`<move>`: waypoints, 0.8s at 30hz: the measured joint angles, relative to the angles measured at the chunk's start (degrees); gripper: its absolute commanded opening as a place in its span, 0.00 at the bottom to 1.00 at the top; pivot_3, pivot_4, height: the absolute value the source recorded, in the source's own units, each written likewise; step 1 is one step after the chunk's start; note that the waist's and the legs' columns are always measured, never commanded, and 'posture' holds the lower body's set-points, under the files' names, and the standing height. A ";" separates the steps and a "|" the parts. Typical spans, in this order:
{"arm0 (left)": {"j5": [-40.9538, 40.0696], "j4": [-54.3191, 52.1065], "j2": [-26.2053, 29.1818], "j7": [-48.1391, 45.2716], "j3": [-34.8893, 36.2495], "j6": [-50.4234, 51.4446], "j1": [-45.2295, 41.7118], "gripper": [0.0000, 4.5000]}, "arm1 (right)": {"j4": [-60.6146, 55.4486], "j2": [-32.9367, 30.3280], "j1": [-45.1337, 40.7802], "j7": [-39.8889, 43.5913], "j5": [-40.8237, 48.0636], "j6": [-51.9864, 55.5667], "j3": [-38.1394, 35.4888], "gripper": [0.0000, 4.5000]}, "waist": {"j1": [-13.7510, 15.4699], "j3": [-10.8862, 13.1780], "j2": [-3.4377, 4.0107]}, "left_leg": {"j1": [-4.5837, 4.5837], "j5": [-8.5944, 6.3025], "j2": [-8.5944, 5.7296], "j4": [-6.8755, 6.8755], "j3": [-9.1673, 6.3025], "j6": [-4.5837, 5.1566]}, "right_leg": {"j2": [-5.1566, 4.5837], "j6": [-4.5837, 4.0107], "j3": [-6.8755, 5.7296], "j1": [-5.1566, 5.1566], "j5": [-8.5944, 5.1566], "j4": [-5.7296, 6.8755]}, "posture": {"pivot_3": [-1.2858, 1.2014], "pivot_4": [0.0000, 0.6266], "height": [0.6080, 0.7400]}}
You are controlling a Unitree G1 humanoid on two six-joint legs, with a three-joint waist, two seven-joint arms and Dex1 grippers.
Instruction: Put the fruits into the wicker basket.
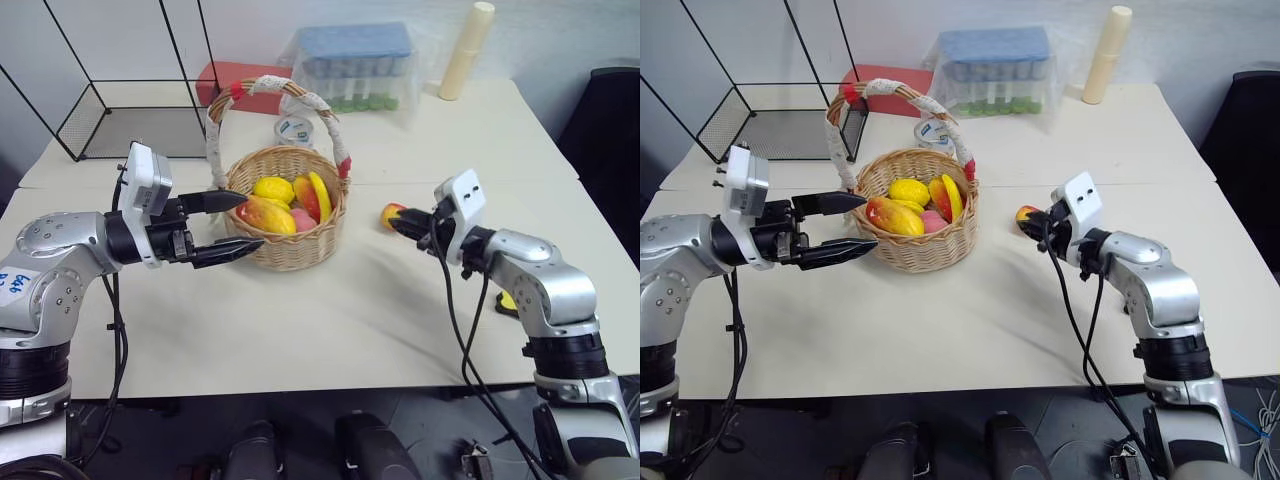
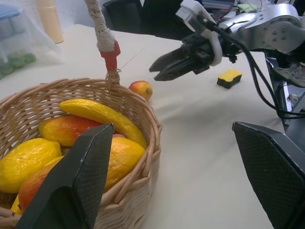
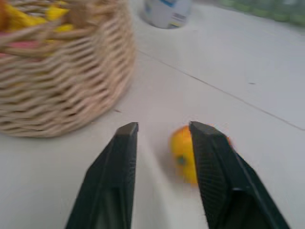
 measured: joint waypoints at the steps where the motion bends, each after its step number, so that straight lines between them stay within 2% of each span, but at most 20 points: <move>1: 0.00 0.00 -0.13 0.06 -0.12 0.00 -0.33 0.93 | 1.75 0.02 -0.82 -0.15 -0.73 -1.03 0.07 0.63 | -0.02 0.00 0.00 | 0.00 0.00 0.01 -0.01 0.00 0.00 | 0.01 0.00 0.00 0.00 0.00 0.00 | 0.52 0.24 1.00; 5: -0.21 -0.46 -0.62 -0.39 -0.86 0.00 -2.12 0.93 | 10.82 1.73 -4.65 0.04 -3.10 -4.01 1.20 0.92 | -0.22 0.00 0.00 | 0.01 0.00 0.02 -0.01 0.02 0.00 | 0.02 0.00 0.02 0.00 0.00 -0.01 | 0.52 0.24 1.00; 19: -0.20 -2.79 -1.06 -1.78 -3.40 -0.06 -4.01 0.93 | 32.45 8.38 -12.81 1.85 -8.44 -12.71 3.51 0.92 | -0.33 0.00 0.00 | 0.00 0.01 0.02 0.03 0.04 -0.01 | 0.02 0.00 0.02 -0.03 0.00 0.06 | 0.52 0.24 1.00; 22: -0.20 -2.80 -1.28 -1.72 -3.66 -0.06 -4.21 0.93 | 36.20 8.64 -14.22 1.36 -10.22 -14.85 4.02 0.77 | -0.34 0.00 0.00 | 0.01 0.01 0.03 0.04 0.03 -0.01 | 0.03 0.00 0.01 -0.03 0.00 0.08 | 0.52 0.24 1.00; 24: -0.20 -2.80 -1.29 -1.72 -3.80 -0.06 -4.31 0.93 | 36.52 8.67 -14.32 1.34 -10.60 -16.36 3.98 0.62 | -0.34 0.00 0.01 | 0.01 0.01 0.03 0.04 0.03 -0.01 | 0.03 0.00 0.01 -0.03 0.00 0.10 | 0.52 0.24 1.00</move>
